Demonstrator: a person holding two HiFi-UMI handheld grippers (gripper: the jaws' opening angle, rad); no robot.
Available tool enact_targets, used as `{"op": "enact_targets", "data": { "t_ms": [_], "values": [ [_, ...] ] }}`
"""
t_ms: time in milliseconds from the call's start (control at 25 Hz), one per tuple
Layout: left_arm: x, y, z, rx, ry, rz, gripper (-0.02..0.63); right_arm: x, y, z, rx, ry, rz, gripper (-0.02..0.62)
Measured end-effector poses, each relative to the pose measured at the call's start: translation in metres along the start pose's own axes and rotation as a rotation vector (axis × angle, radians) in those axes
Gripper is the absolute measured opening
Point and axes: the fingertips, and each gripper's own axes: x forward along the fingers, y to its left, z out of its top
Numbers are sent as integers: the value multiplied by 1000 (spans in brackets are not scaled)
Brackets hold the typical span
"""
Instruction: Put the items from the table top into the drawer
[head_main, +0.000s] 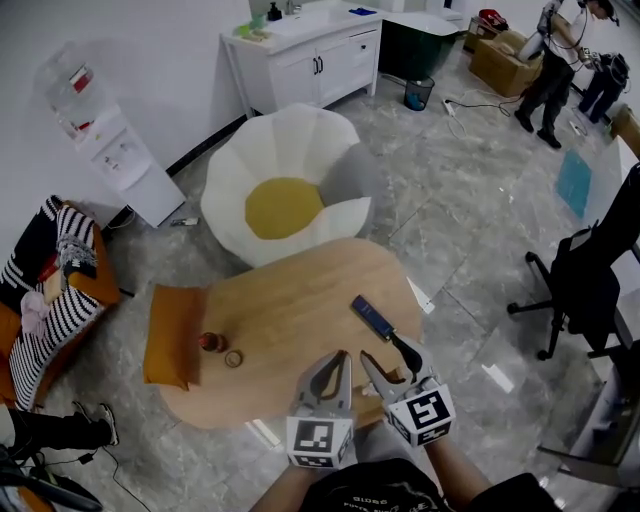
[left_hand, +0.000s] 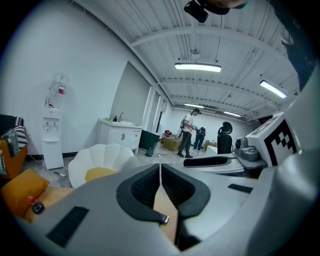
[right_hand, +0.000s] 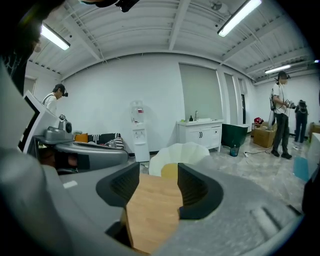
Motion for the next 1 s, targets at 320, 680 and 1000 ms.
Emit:
{"op": "enact_targets", "data": {
  "t_ms": [320,680,1000],
  "values": [
    [32,10,-14,-8,14,21,12,28,-30,-20,7,45,7,241],
    [70,9,-35,-5,32,26,12,55,-54,-52,5,96,50,259],
    [98,25,-65,-19,52,58,12,81,-74,-84,33,113,46,270]
  ]
}}
